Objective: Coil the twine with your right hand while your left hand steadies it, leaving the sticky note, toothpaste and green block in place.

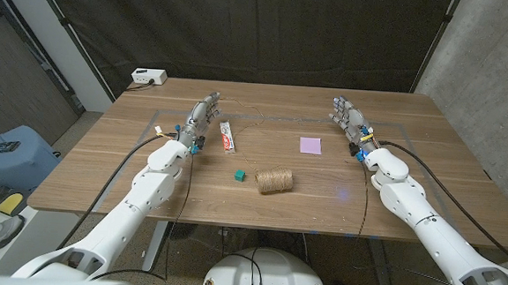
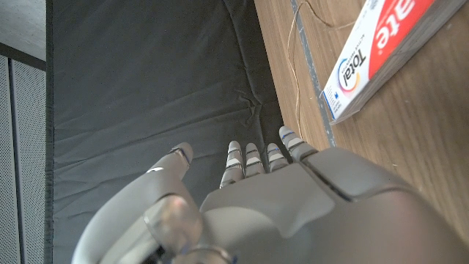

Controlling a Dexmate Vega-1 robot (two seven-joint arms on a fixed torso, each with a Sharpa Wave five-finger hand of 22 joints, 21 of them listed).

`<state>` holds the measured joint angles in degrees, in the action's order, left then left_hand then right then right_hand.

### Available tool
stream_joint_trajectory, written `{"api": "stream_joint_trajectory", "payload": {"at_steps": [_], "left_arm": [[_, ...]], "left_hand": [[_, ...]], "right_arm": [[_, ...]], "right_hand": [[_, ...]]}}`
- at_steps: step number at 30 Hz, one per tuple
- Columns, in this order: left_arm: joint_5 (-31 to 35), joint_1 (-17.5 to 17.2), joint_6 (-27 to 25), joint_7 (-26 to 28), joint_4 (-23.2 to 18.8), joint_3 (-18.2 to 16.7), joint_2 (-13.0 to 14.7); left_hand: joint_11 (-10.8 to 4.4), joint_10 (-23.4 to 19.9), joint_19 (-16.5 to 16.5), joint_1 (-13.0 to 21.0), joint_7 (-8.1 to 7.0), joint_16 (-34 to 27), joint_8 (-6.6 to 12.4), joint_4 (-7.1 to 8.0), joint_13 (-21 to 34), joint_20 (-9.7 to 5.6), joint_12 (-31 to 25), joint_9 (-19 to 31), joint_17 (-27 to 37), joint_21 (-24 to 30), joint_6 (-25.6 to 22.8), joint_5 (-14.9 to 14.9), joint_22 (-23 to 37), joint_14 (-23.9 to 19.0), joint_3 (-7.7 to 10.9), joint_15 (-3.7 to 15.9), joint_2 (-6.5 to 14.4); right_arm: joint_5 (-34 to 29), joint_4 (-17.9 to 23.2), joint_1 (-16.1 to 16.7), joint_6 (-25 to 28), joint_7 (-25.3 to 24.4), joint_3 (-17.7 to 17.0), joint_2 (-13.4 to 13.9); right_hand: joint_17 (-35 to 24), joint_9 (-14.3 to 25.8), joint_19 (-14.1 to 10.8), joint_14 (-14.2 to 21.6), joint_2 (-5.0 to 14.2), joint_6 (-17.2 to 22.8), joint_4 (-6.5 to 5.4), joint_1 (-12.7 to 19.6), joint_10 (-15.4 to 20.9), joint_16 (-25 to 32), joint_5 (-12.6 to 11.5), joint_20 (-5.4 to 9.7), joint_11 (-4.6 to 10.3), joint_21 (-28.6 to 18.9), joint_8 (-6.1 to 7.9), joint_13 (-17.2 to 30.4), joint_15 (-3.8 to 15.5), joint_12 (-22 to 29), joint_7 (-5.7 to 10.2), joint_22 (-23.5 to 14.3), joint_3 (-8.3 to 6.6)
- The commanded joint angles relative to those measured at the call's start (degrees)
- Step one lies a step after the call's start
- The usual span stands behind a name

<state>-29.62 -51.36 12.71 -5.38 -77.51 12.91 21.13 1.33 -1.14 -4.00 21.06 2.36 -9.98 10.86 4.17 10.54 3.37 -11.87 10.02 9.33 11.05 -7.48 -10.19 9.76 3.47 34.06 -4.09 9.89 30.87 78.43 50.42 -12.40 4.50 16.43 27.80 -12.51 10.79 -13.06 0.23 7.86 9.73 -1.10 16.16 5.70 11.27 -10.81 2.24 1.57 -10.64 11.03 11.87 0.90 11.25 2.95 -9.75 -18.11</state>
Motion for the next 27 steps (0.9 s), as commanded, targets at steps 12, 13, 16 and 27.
{"api": "stream_joint_trajectory", "payload": {"at_steps": [12, 13, 16, 27], "left_arm": [[1.88, 0.08, -0.48, -1.15, 0.16, -0.95, -2.39], [1.91, 0.07, -0.51, -1.17, 0.19, -0.94, -2.45], [1.82, 0.12, -0.12, -1.82, 0.53, -0.89, -2.56], [2.3, -0.28, -0.77, -2.21, -0.82, -0.84, -1.9]], "left_hand": [[0.27, -0.52, -0.74, 0.95, 0.12, -0.21, 0.16, -0.94, 0.32, -0.01, -0.38, 0.33, 0.19, 0.3, -0.83, 0.11, 0.27, -0.38, 0.3, -0.18, -0.06], [0.27, -0.52, -0.74, 0.96, 0.11, -0.21, 0.16, -0.96, 0.32, -0.01, -0.39, 0.33, 0.19, 0.3, -0.84, 0.11, 0.27, -0.39, 0.31, -0.19, -0.07], [0.15, -0.54, -0.74, 1.0, 0.13, -0.21, 0.17, -1.07, 0.32, 0.0, -0.38, 0.33, 0.19, 0.3, -0.93, 0.13, 0.27, -0.41, 0.33, -0.17, -0.08], [0.26, -1.18, -0.8, 2.28, 0.41, -0.19, 0.26, -3.09, 0.3, -0.1, -0.47, 0.32, 0.21, 0.2, -1.7, -0.27, 0.16, -0.57, 0.94, -0.29, -0.32]], "right_arm": [[-7.77, 9.34, 2.44, 5.73, -4.56, 1.16, 6.23], [-8.17, 9.94, 2.59, 6.18, -4.87, 1.25, 6.63], [-9.19, 11.91, 3.19, 7.43, -5.76, 1.45, 7.77], [-12.06, 15.99, 3.98, 10.6, -8.02, 2.43, 10.35]], "right_hand": [[0.3, 0.31, -0.11, -0.07, -0.46, 0.78, 1.33, 1.65, 0.15, 0.21, -0.06, 0.36, -0.22, -0.3, 0.41, 0.15, -0.4, 0.3, 0.01, -0.17, -0.23], [0.31, 0.31, -0.1, -0.07, -0.47, 0.77, 1.38, 1.68, 0.15, 0.22, -0.05, 0.32, -0.2, -0.3, 0.4, 0.15, -0.45, 0.3, 0.01, -0.18, -0.23], [0.34, 0.31, -0.04, -0.1, -0.46, 0.74, 1.52, 1.8, 0.12, 0.22, -0.04, 0.38, -0.18, -0.3, 0.39, 0.16, -0.44, 0.3, 0.03, -0.18, -0.27], [0.41, 0.33, 0.17, -0.26, -0.45, 0.68, 1.98, 2.11, -0.01, 0.24, 0.04, 0.28, -0.39, -0.28, 0.36, 0.17, -0.52, 0.29, 0.08, -0.18, -0.33]]}}
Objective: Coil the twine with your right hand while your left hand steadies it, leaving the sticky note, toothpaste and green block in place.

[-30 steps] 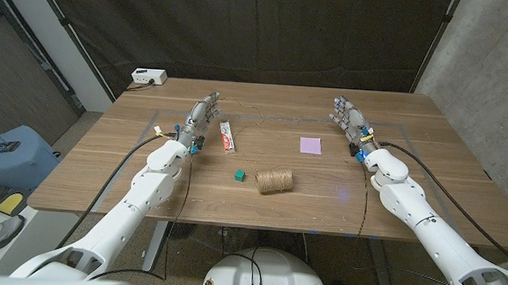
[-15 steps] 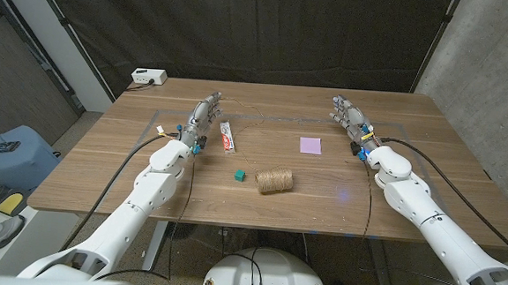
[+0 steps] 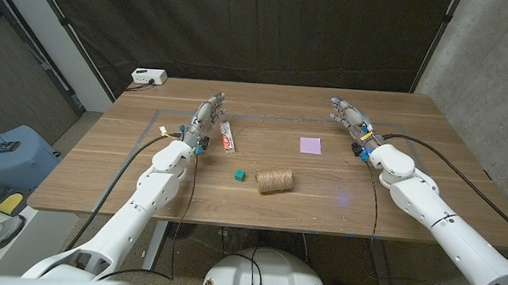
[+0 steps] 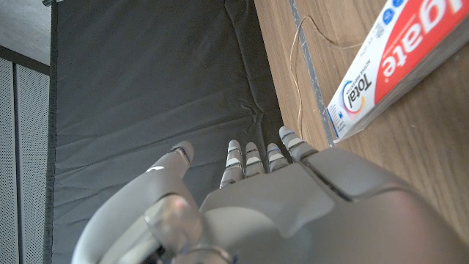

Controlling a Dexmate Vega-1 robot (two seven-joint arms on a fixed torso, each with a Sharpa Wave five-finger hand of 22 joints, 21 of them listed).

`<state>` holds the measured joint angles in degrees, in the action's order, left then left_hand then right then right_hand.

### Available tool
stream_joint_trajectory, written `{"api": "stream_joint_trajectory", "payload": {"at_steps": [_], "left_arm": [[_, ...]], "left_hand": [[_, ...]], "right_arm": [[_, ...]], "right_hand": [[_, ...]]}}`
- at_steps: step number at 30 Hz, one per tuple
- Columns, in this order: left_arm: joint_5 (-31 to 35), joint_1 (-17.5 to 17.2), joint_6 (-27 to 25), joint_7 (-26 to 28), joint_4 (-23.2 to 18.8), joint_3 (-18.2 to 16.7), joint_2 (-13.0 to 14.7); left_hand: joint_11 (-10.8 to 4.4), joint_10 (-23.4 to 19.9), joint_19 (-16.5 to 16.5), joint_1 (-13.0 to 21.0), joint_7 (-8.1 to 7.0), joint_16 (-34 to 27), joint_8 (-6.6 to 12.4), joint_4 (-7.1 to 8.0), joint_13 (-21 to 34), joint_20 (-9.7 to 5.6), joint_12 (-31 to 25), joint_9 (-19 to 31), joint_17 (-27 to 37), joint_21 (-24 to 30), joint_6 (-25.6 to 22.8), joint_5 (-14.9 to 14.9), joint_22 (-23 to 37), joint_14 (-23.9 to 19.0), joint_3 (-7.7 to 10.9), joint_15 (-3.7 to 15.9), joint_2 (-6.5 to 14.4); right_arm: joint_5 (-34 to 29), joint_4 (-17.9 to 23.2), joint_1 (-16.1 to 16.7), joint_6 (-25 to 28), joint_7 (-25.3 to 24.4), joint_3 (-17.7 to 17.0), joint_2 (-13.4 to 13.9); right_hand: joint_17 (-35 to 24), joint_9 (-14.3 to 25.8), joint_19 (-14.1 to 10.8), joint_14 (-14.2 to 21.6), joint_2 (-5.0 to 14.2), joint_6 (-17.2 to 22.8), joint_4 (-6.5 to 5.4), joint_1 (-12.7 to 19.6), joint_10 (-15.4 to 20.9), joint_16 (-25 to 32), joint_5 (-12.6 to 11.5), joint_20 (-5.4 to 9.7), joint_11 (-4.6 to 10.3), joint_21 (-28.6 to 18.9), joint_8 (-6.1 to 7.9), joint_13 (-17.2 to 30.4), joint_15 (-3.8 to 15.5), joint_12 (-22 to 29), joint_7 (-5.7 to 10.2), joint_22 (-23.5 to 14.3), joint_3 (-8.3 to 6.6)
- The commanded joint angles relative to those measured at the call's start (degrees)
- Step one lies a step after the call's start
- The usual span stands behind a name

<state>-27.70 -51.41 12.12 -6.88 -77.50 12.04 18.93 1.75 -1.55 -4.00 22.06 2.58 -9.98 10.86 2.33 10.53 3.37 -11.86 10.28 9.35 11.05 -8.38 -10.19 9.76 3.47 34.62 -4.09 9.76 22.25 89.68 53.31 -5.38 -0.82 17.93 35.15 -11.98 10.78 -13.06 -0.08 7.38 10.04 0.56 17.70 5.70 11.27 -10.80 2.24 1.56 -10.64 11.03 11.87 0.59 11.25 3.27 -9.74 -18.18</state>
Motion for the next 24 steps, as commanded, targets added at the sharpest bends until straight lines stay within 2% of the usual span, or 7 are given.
{"api": "stream_joint_trajectory", "payload": {"at_steps": [1, 5, 11, 24], "left_arm": [[0.47, -0.22, -0.14, -0.77, -0.92, 0.02, 0.39], [0.36, 0.08, 0.31, -1.57, -0.61, -0.04, 0.55], [0.38, 0.57, 0.54, -2.44, -0.07, 0.0, 0.9], [0.37, 1.74, 0.31, -4.91, 0.79, 0.3, 2.48]], "left_hand": [[-0.48, -0.96, -0.86, 1.58, -0.08, -0.18, 0.3, -1.76, 0.31, -0.38, -0.52, 0.05, 0.2, 0.19, -1.04, -0.36, 0.15, -0.6, 0.49, 0.01, -0.31], [-1.11, -1.28, -1.04, 2.42, -0.71, -0.19, 0.41, -3.28, 0.3, -1.17, -0.53, 0.03, 0.21, 0.17, -1.78, -0.63, 0.1, -0.74, 0.66, 0.76, -0.84], [-1.49, -1.43, -1.11, 3.82, -0.89, -0.18, 0.41, -5.32, 0.3, -1.56, -0.46, 0.01, 0.22, 0.08, -2.1, -1.23, 0.05, -0.83, 1.14, 1.12, -1.18], [-1.29, -1.54, -1.26, 7.34, -0.8, -0.15, 0.11, -9.93, 0.36, -1.22, -0.29, -0.01, 0.27, -0.06, -1.64, -2.42, 0.02, -0.96, 2.31, 0.72, -1.78]], "right_arm": [[-3.61, 5.07, 1.1, 3.85, -2.8, 1.01, 3.21], [-4.73, 6.48, 0.93, 5.35, -3.45, 1.5, 4.08], [-6.21, 8.48, 0.6, 7.57, -4.23, 2.25, 5.25], [-8.66, 13.19, 0.22, 12.22, -5.33, 3.25, 7.73]], "right_hand": [[-0.13, 0.34, 0.21, 0.06, 0.03, 0.37, 0.35, 0.59, -0.04, 0.25, 0.04, 0.19, -0.37, -0.27, 0.37, 0.18, -0.23, 0.28, -0.24, -0.19, -0.25], [-0.1, 0.35, 0.32, -0.03, -0.01, 0.36, 0.54, 0.7, -0.13, 0.25, 0.08, 0.14, -0.36, -0.26, 0.37, 0.18, -0.45, 0.26, -0.18, -0.19, -0.25], [-0.07, 0.35, 0.46, -0.15, -0.04, 0.19, 0.8, 0.85, -0.42, 0.26, 0.13, 0.12, -0.3, -0.25, 0.3, 0.19, -0.51, 0.18, -0.08, -0.19, -0.26], [0.0, 0.36, 0.79, -0.54, -0.37, -0.09, 1.39, 1.09, -0.85, 0.2, 0.25, -0.17, -0.28, -0.22, 0.22, 0.2, -0.94, 0.09, -0.09, -0.19, -0.14]]}}
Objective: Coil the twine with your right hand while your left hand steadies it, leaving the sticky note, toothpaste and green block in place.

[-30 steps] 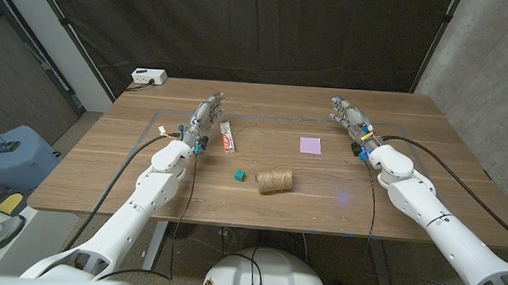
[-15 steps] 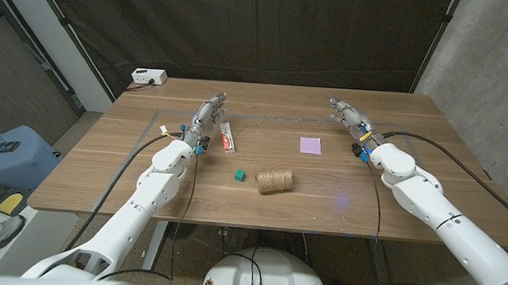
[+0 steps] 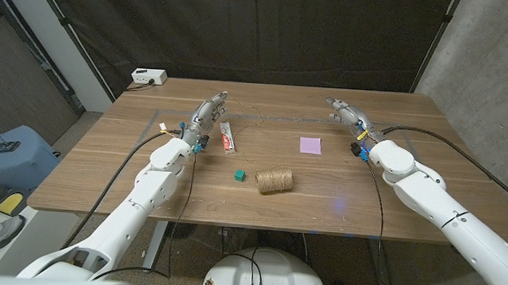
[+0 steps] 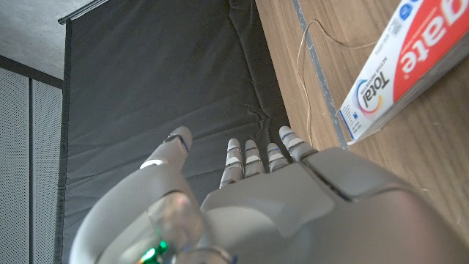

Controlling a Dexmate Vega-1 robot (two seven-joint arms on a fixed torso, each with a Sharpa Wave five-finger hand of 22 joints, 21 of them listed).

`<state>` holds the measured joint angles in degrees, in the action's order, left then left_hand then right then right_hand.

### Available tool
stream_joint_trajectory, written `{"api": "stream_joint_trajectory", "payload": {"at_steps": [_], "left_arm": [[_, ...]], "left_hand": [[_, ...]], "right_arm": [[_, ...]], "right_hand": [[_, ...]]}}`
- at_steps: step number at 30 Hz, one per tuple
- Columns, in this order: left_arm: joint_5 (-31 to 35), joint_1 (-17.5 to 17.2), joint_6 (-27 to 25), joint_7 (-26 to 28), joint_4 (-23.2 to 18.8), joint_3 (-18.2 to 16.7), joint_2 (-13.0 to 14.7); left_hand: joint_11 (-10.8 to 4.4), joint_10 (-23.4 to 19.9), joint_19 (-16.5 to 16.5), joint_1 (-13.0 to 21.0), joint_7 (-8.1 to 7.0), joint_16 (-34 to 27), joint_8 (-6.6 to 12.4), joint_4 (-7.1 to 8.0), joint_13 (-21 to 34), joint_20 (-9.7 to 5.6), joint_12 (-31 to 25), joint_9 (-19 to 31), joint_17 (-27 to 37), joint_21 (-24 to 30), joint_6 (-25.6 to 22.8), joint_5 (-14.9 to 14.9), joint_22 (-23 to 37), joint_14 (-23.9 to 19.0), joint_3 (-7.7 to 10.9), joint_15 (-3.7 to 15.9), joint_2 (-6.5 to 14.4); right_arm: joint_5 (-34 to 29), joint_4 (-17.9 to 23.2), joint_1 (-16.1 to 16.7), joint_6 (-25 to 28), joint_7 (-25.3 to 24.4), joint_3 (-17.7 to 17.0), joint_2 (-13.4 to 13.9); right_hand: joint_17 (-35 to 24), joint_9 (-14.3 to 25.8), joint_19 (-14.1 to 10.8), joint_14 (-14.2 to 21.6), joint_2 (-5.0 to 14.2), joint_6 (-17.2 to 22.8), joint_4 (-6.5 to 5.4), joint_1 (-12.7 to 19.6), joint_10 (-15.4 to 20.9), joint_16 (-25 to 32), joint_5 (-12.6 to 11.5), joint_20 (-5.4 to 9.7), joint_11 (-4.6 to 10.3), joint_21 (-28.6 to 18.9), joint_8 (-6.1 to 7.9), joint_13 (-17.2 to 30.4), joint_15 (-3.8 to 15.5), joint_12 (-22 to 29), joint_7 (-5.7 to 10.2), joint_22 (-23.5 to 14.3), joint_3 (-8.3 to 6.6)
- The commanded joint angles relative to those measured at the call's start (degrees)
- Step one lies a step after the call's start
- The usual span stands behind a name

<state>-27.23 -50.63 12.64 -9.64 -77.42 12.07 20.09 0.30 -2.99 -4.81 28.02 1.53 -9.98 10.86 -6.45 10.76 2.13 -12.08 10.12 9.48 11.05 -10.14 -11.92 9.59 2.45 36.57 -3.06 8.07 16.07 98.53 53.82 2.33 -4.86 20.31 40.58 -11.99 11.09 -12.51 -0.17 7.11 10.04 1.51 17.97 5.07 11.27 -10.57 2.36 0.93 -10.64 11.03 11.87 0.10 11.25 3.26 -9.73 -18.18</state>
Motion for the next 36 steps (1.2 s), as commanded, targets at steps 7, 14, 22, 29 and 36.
{"api": "stream_joint_trajectory", "payload": {"at_steps": [7, 14, 22, 29, 36], "left_arm": [[0.2, 1.46, -0.81, -2.28, 0.9, 0.61, 1.7], [0.02, 1.86, -0.02, -3.25, 1.52, 0.91, 1.69], [0.23, 1.16, -0.43, -2.74, 0.25, 1.19, 2.01], [-0.05, 0.49, -0.62, -2.62, -0.67, 1.17, 2.14], [0.24, 0.47, -0.64, -2.52, -0.76, 1.33, 2.31]], "left_hand": [[0.38, 0.12, -0.27, 2.38, 0.33, -0.07, -0.03, -2.15, 0.15, 0.23, 0.05, 0.16, 0.15, -0.14, 0.49, -0.98, 0.21, 0.32, 0.69, -0.36, -0.06], [0.36, 0.22, -0.21, 3.24, 0.39, -0.07, -0.14, -2.84, 0.17, 0.38, 0.1, 0.17, 0.15, -0.16, 0.88, -1.27, 0.21, 0.41, 0.95, -0.52, -0.01], [0.6, 0.36, -0.18, 3.97, 0.43, -0.09, -0.16, -3.32, 0.18, 0.49, 0.16, 0.17, 0.16, -0.16, 1.02, -1.51, 0.22, 0.45, 1.12, -0.58, -0.04], [0.81, 0.44, -0.14, 4.69, 0.31, -0.08, -0.28, -3.67, 0.2, 0.49, 0.19, 0.18, 0.16, -0.17, 1.51, -1.73, 0.22, 0.55, 1.28, -0.65, -0.1], [1.04, 0.67, -0.02, 5.41, 0.31, -0.05, -0.24, -3.87, 0.21, 0.56, 0.27, 0.18, 0.17, -0.21, 1.6, -1.97, 0.23, 0.73, 1.44, -0.84, -0.1]], "right_arm": [[-3.77, 8.69, 0.09, 8.5, -1.77, 0.94, 4.33], [-6.24, 13.78, 0.8, 12.31, -2.45, 1.22, 6.89], [-7.85, 17.47, 1.78, 14.16, -2.59, 1.01, 9.1], [-8.99, 19.92, 2.19, 15.5, -1.97, 1.1, 10.93], [-10.7, 22.39, 1.9, 17.41, -1.35, 1.64, 12.7]], "right_hand": [[0.1, 0.04, 0.49, -0.46, -0.45, -0.35, 0.95, 1.1, -0.34, 0.23, 0.09, -0.89, -0.09, -0.19, 0.15, 0.21, -0.72, 0.11, -0.03, -0.2, -0.09], [0.21, 0.04, 0.5, -0.38, -0.83, -0.6, 1.59, 1.56, -0.37, 0.26, 0.13, -1.25, -0.43, -0.25, 0.09, 0.2, -1.07, 0.15, -0.33, -0.2, -0.11], [0.36, 0.03, 0.55, -0.18, -1.42, -0.68, 2.85, 2.65, -0.1, 0.33, 0.2, -1.69, -1.61, -0.31, 0.18, 0.18, -1.53, 0.32, -0.56, -0.19, -0.31], [0.43, 0.03, 0.66, -0.01, -1.7, -0.49, 3.62, 3.35, 0.29, 0.39, 0.24, -1.93, -1.92, -0.31, 0.31, 0.16, -1.83, 0.49, -0.91, -0.18, -0.45], [0.51, 0.03, 0.79, 0.02, -2.18, -0.48, 5.07, 4.88, 0.22, 0.39, 0.27, -2.19, -2.41, -0.31, 0.45, 0.16, -2.04, 0.47, -1.15, -0.17, -0.84]]}}
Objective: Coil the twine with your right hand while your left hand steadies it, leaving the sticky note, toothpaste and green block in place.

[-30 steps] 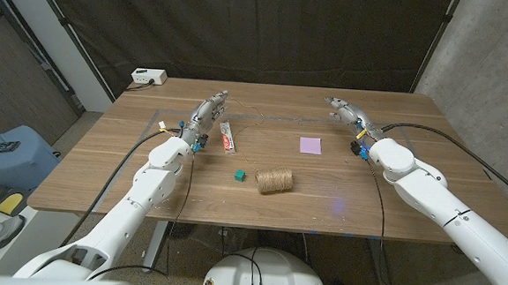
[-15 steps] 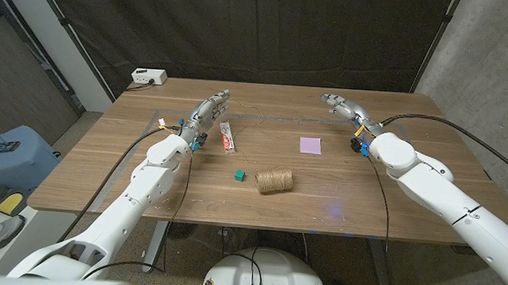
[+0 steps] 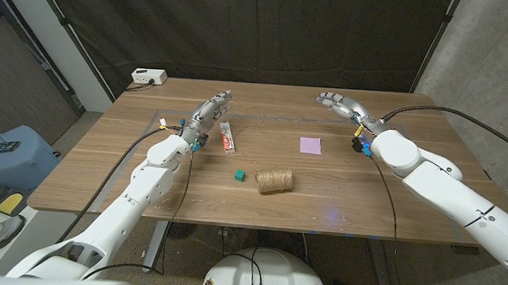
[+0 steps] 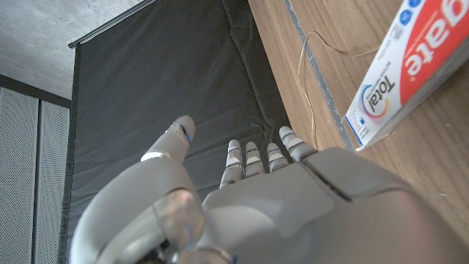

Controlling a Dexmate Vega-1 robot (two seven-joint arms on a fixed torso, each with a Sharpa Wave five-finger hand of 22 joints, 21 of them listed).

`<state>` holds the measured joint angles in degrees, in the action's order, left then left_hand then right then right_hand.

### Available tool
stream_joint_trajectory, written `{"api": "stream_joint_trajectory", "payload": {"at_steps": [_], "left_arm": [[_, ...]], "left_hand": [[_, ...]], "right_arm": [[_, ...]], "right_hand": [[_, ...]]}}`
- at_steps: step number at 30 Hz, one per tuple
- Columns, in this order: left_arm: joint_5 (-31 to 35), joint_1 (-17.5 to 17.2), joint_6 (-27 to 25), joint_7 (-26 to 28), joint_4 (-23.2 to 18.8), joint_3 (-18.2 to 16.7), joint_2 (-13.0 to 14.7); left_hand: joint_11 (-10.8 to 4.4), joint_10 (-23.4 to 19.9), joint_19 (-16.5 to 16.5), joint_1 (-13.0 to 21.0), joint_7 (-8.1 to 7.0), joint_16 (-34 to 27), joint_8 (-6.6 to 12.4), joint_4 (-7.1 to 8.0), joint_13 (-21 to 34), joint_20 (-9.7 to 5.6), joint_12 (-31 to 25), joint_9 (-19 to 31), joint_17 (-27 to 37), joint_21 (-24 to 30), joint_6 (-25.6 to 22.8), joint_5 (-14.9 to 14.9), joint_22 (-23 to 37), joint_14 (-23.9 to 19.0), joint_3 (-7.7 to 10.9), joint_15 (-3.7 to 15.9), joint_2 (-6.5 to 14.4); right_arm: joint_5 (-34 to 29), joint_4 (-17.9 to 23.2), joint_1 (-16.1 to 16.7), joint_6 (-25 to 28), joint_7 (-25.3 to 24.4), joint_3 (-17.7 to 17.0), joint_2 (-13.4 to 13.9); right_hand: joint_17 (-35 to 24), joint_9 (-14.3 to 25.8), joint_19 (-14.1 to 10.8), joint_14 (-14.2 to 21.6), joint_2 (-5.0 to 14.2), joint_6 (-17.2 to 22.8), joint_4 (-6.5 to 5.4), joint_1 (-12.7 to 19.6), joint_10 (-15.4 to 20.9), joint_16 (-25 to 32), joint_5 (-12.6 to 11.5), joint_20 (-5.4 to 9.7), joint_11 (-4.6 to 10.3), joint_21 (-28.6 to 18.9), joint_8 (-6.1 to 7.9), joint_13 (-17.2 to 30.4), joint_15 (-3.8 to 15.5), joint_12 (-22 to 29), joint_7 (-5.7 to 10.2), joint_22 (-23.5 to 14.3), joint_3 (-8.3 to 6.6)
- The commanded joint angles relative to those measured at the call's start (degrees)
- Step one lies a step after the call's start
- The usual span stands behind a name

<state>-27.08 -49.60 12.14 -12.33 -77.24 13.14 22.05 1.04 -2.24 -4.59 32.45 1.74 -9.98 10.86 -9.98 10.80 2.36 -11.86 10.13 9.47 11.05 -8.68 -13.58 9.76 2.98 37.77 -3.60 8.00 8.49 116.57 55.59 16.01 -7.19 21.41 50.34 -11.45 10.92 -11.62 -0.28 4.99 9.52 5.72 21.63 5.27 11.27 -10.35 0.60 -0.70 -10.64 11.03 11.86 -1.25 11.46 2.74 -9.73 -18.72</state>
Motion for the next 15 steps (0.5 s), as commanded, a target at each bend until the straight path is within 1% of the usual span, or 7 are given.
{"api": "stream_joint_trajectory", "payload": {"at_steps": [1, 3, 5, 8, 11, 15], "left_arm": [[0.23, -0.57, -0.3, 0.37, -1.05, 0.29, 0.4], [0.12, -0.47, -0.1, 0.1, -0.86, 0.33, 0.37], [0.11, -0.49, -0.11, 0.18, -0.91, 0.34, 0.34], [0.16, -0.54, -0.19, 0.27, -1.02, 0.38, 0.4], [0.17, -0.71, -0.23, 0.49, -1.19, 0.34, 0.4], [0.19, -0.79, -0.3, 0.59, -1.26, 0.36, 0.43]], "left_hand": [[0.26, -0.06, -0.23, 1.06, 0.07, -0.04, -0.24, -0.36, 0.17, 0.36, 0.05, 0.17, 0.18, -0.21, 0.15, -0.35, 0.06, 0.24, 0.26, -0.32, -0.02], [0.22, -0.02, -0.2, 1.22, 0.05, -0.04, -0.25, -0.38, 0.17, 0.37, 0.06, 0.17, 0.18, -0.21, 0.23, -0.4, 0.06, 0.26, 0.29, -0.36, -0.02], [0.23, 0.0, -0.18, 1.31, 0.09, -0.04, -0.27, -0.4, 0.17, 0.4, 0.07, 0.17, 0.18, -0.22, 0.28, -0.43, 0.06, 0.28, 0.31, -0.37, -0.02], [0.17, 0.02, -0.15, 1.62, 0.04, -0.02, -0.23, -0.44, 0.18, 0.44, 0.06, 0.17, 0.18, -0.22, 0.28, -0.53, 0.07, 0.37, 0.36, -0.39, -0.04], [0.08, 0.09, -0.14, 1.85, 0.05, -0.05, -0.23, -0.46, 0.18, 0.45, 0.08, 0.17, 0.18, -0.21, 0.31, -0.6, 0.07, 0.36, 0.39, -0.41, -0.06], [0.22, 0.15, -0.14, 2.09, 0.05, -0.06, -0.22, -0.47, 0.18, 0.46, 0.1, 0.17, 0.18, -0.2, 0.35, -0.69, 0.07, 0.37, 0.42, -0.46, -0.08]], "right_arm": [[-3.35, 4.63, 0.08, 3.8, 1.14, 0.64, 3.22], [-3.84, 5.34, -0.12, 4.43, 1.58, 0.91, 3.83], [-4.04, 5.86, -0.2, 4.81, 1.93, 1.03, 4.26], [-4.33, 6.45, -0.38, 5.3, 2.5, 1.27, 4.9], [-4.72, 7.05, -0.59, 5.88, 3.03, 1.55, 5.54], [-5.16, 8.04, -0.93, 6.63, 4.0, 1.9, 6.58]], "right_hand": [[0.0, 0.2, -0.25, 0.25, -0.31, 0.02, 1.57, 1.98, 0.07, 0.43, 0.06, -0.83, -1.29, -0.39, 0.5, 0.17, -1.03, 0.3, -1.01, -0.17, -0.49], [0.02, 0.21, -0.29, 0.27, -0.46, -0.05, 2.1, 2.62, 0.07, 0.43, 0.05, -0.93, -1.47, -0.42, 0.51, 0.17, -1.1, 0.31, -1.1, -0.17, -0.66], [0.02, 0.21, -0.3, 0.32, -0.49, -0.02, 2.24, 2.79, 0.07, 0.45, 0.05, -0.99, -1.48, -0.43, 0.53, 0.18, -1.13, 0.32, -1.18, -0.17, -0.7], [0.03, 0.21, -0.42, 1.01, -0.71, 0.0, 2.85, 3.58, 0.62, 0.7, 0.06, -1.51, -1.46, -0.48, 0.57, 0.2, -1.01, 0.55, -1.4, -0.17, -0.88], [0.03, 0.21, -0.6, 1.34, -0.83, 0.06, 3.12, 3.98, 0.89, 0.82, 0.06, -1.76, -1.32, -0.55, 0.61, 0.22, -0.95, 0.66, -1.78, -0.17, -0.96], [0.04, 0.21, -0.65, 1.36, -0.9, 0.02, 3.31, 4.28, 0.94, 0.81, 0.07, -1.82, -1.35, -0.56, 0.6, 0.23, -1.04, 0.67, -1.9, -0.17, -1.03]]}}
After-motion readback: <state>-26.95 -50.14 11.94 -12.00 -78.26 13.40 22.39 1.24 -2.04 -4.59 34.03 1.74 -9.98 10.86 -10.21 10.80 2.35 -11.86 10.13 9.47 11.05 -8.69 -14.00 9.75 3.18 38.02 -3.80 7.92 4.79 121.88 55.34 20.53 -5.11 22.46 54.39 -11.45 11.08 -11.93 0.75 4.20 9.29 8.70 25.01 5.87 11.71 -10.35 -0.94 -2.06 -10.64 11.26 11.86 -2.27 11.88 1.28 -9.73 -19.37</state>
